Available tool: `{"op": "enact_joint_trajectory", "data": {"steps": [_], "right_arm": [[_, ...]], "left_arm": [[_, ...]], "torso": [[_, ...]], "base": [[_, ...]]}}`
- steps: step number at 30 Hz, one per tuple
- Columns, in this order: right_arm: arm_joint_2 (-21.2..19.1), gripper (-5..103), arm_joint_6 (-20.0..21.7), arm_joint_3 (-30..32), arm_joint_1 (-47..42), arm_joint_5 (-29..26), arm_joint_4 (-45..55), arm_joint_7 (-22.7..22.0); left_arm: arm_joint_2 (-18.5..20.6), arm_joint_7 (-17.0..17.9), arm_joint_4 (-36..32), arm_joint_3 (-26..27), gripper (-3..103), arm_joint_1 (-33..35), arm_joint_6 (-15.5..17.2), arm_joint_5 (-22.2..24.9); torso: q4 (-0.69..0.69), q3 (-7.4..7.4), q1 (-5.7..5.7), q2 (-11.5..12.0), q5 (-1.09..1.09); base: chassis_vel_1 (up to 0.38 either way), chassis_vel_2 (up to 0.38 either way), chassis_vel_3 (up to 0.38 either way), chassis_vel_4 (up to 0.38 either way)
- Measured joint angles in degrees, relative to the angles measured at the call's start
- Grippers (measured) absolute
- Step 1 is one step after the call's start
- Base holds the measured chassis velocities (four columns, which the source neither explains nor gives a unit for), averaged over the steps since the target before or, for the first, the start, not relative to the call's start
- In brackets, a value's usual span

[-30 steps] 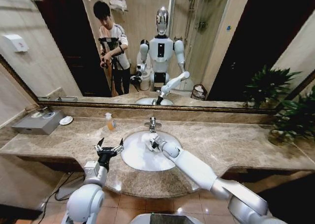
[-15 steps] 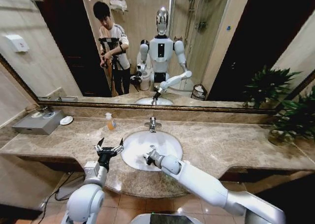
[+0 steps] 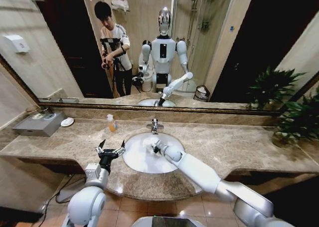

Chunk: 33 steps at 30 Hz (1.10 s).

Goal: Pick up the towel from the sink counter and wipe the mirror surface.

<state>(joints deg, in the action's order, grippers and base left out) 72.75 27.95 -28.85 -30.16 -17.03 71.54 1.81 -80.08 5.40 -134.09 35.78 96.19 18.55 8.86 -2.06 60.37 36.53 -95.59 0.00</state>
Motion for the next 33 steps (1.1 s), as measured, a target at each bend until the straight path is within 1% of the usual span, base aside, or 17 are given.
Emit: {"op": "enact_joint_trajectory", "data": {"steps": [7,10,11,13,16,18,19,20,22,23,26,29,32,33], "right_arm": [[-1.01,12,-0.4,-3.54,-3.34,-0.25,3.39,0.54],[-3.2,12,0.85,-5.92,-4.49,-2.12,8.93,-0.07],[-3.2,12,0.85,-5.92,-4.49,-2.12,8.93,-0.07],[-4.6,12,2.13,-6.92,-4.93,-2.93,12.23,-0.52],[-5.05,12,2.8,-7.07,-5.1,-3.23,13.58,-0.7],[-4.19,12,3.32,-6.77,-4.88,-3.42,12.67,-0.72],[-3.01,12,3.1,-6.36,-4.39,-3.17,10.44,-0.72],[-3.01,12,3.1,-6.36,-4.39,-3.17,10.44,-0.72],[-0.51,12,1.56,-4.94,-3.37,-2.13,5.39,-0.72],[-0.51,12,1.56,-4.94,-3.37,-2.13,5.39,-0.72],[2.62,12,-0.92,-1.77,-1.63,-0.59,-1.17,-0.82],[3.33,12,-2.04,-0.46,-0.6,-0.19,-3.8,-1.12],[3.26,12,-2.62,-0.29,-0.51,-0.24,-4.12,-1.43],[2.95,12,-2.61,-0.69,-0.82,-0.31,-3.37,-1.44]], "left_arm": [[0.0,0.0,0.0,0.0,100,0.0,0.0,0.0],[0.0,0.0,0.0,0.0,100,0.0,0.0,0.0],[0.0,0.0,0.0,0.0,100,0.0,0.0,0.0],[0.0,0.0,0.0,0.0,100,0.0,0.0,0.0],[0.0,0.01,0.0,0.0,100,0.0,0.0,0.0],[0.0,0.0,0.0,0.0,100,0.0,0.0,0.0],[0.0,0.0,0.0,0.0,100,0.0,0.0,0.01],[0.0,0.0,0.0,0.0,100,0.0,0.0,0.01],[0.0,0.01,0.0,0.0,100,0.0,0.0,0.0],[0.0,0.01,0.0,0.0,100,0.0,0.0,0.0],[0.0,0.0,0.0,0.0,100,0.0,0.0,0.0],[0.0,0.0,0.0,0.0,100,0.0,0.0,0.0],[0.0,0.0,0.0,0.0,100,0.0,0.0,0.0],[0.0,0.0,0.0,0.0,100,0.0,0.0,0.0]], "torso": [[0.0,0.0,-0.01,0.0,0.0],[0.0,0.0,-0.01,0.0,0.0],[0.0,0.0,-0.01,0.0,0.0],[0.0,0.0,-0.02,0.0,0.0],[0.01,0.0,-0.02,0.0,-0.01],[0.01,0.0,-0.02,0.0,0.0],[0.0,0.0,-0.02,0.0,0.0],[0.0,0.0,-0.02,0.0,0.0],[-0.01,0.0,-0.02,0.0,0.0],[-0.01,0.0,-0.02,0.0,0.0],[-0.01,0.0,-0.01,0.0,0.0],[-0.01,0.0,-0.01,0.0,-0.01],[0.0,0.0,0.0,0.0,0.0],[0.01,0.0,0.0,0.0,-0.02]], "base": [[0.0,0.0,0.0,0.0],[0.0,0.0,0.0,0.0],[0.0,0.0,0.0,0.0],[0.0,0.0,0.0,0.0],[0.0,0.0,0.0,0.0],[0.0,0.0,0.0,0.0],[0.0,0.0,0.0,0.0],[0.0,0.0,0.0,0.0],[0.0,0.0,0.0,0.0],[0.0,0.0,0.0,0.0],[0.0,0.0,0.0,0.0],[0.0,0.0,0.0,0.0],[0.0,0.0,0.0,0.0],[0.0,0.0,0.0,0.0]]}}
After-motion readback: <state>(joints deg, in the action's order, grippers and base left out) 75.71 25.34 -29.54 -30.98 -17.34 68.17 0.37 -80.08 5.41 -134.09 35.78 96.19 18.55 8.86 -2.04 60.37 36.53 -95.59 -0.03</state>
